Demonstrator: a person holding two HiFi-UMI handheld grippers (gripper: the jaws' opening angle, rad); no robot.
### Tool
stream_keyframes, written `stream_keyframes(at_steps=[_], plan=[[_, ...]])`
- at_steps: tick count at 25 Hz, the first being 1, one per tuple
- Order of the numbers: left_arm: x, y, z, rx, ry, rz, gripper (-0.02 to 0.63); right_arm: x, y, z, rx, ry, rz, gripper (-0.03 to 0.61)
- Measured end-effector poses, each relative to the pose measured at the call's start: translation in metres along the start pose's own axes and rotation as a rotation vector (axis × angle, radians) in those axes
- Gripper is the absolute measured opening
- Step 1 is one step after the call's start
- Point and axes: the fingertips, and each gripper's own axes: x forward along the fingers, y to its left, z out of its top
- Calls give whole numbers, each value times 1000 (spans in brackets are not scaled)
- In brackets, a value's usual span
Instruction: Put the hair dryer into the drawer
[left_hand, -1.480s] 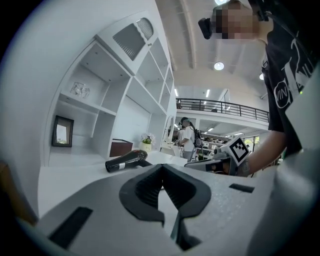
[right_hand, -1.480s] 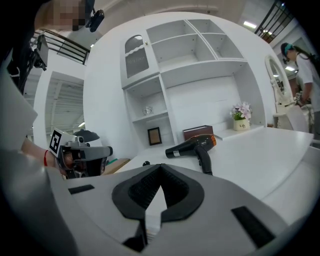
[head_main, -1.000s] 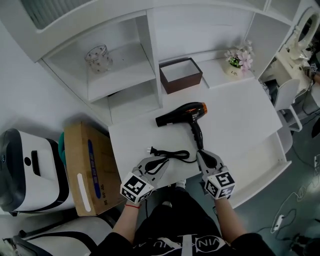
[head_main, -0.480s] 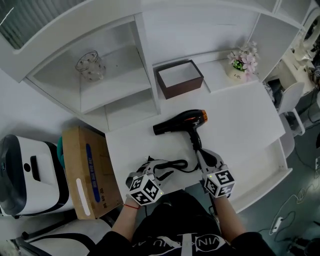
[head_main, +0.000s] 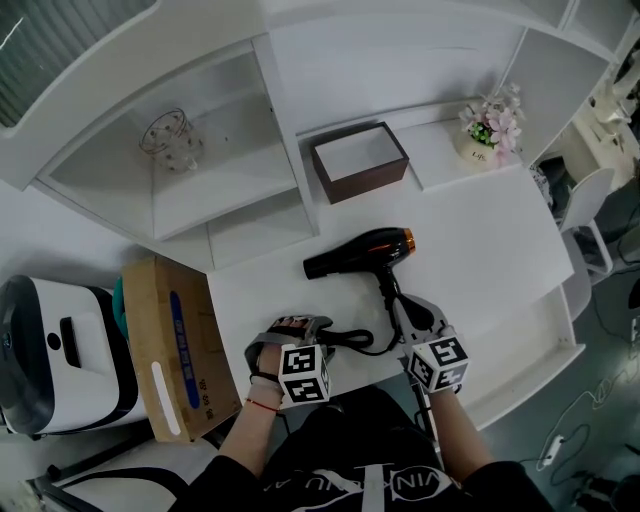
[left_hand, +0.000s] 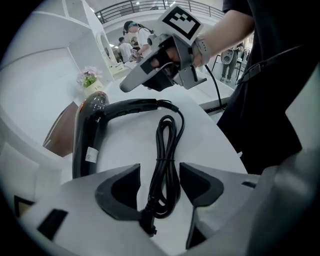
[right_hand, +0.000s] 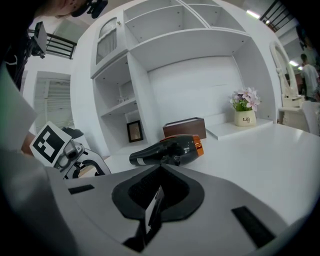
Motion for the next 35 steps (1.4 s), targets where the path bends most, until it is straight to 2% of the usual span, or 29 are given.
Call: stream_keyframes(at_steps=[3,6,10,14,17,24,31,35], plan=[[3,-2,3,-13,24,-82,227,3,-3,1,5,6,0,3],[5,-8,4,21,74,-171,227,7,-6,2,5,14,-5,3],[8,-12,4,44,113,-224,224,11,-13,4,-43,56,-55,3],[7,-13,5,32,124,-211,206,21,-21,-2,-75,138,-100,7],[6,-14,6,26,126,-189,187,32,-23,-3,-64,180,-95,112],[4,-13,8,19,83,-137,175,62,-26,-14,-25,326,-65,184],[4,-12,8,10,100,-144,173,83,-28,-26,41,462,-52,196],[4,-11,8,-15,84,-112,173,88,-27,-30,87,465,-41,186]])
